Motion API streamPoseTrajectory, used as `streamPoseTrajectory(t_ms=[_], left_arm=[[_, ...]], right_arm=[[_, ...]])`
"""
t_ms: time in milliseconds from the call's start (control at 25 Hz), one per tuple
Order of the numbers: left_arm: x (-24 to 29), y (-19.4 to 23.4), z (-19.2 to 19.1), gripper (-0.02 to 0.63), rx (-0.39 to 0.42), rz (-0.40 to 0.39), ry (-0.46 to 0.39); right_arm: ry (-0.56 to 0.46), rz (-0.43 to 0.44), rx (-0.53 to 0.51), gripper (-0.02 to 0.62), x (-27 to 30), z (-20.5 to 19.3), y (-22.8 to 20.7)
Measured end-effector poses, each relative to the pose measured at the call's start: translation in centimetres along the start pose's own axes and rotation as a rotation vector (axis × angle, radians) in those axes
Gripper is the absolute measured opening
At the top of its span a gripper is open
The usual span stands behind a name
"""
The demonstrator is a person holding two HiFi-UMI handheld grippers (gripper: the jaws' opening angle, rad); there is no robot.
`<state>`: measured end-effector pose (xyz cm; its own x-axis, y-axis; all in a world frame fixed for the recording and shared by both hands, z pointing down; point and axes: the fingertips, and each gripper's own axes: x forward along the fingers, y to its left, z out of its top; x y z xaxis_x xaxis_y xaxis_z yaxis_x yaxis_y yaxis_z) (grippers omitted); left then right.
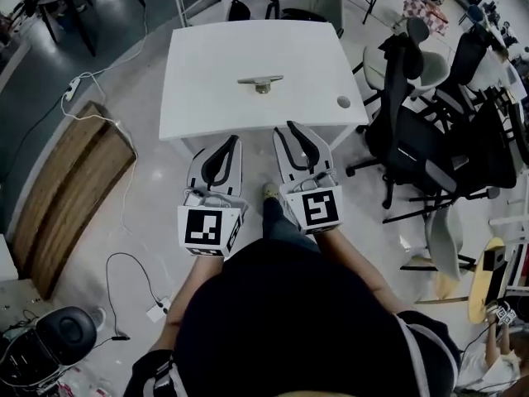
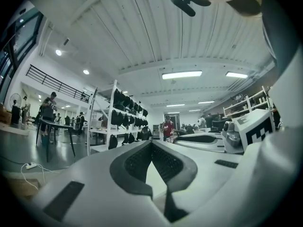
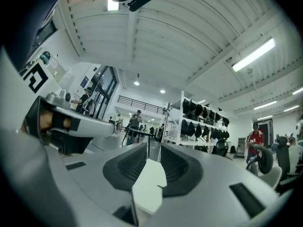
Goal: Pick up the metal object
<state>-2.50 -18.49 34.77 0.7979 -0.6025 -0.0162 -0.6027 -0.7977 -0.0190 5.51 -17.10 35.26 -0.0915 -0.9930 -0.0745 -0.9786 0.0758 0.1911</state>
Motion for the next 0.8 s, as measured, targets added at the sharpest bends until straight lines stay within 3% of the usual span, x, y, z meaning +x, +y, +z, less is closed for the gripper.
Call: streamPoseTrajectory(t_ms=[80, 400, 640, 800], left_arm=[[3.4, 1.2, 0.1, 0.021, -0.003, 0.019, -0.001], [15.4, 5.7, -0.6, 0.021, -0.012, 0.111, 0.013], [20.5, 8.5, -2.6, 0.021, -0.018, 0.17, 0.049], [22.8, 9.1, -3.5, 0.021, -0.02, 0.186, 0.066]], right_arm=[[0.001, 0.027, -0.063, 0.091, 2.8, -1.2, -2.2], [0.083, 0.158, -0.139, 0.091, 13.3, -7.0, -9.2], [0.156, 0.217, -0.105, 0.091, 18.5, -11.3, -11.3], [0.227, 0.296, -0.138, 0.091, 20.1, -16.0, -11.5]])
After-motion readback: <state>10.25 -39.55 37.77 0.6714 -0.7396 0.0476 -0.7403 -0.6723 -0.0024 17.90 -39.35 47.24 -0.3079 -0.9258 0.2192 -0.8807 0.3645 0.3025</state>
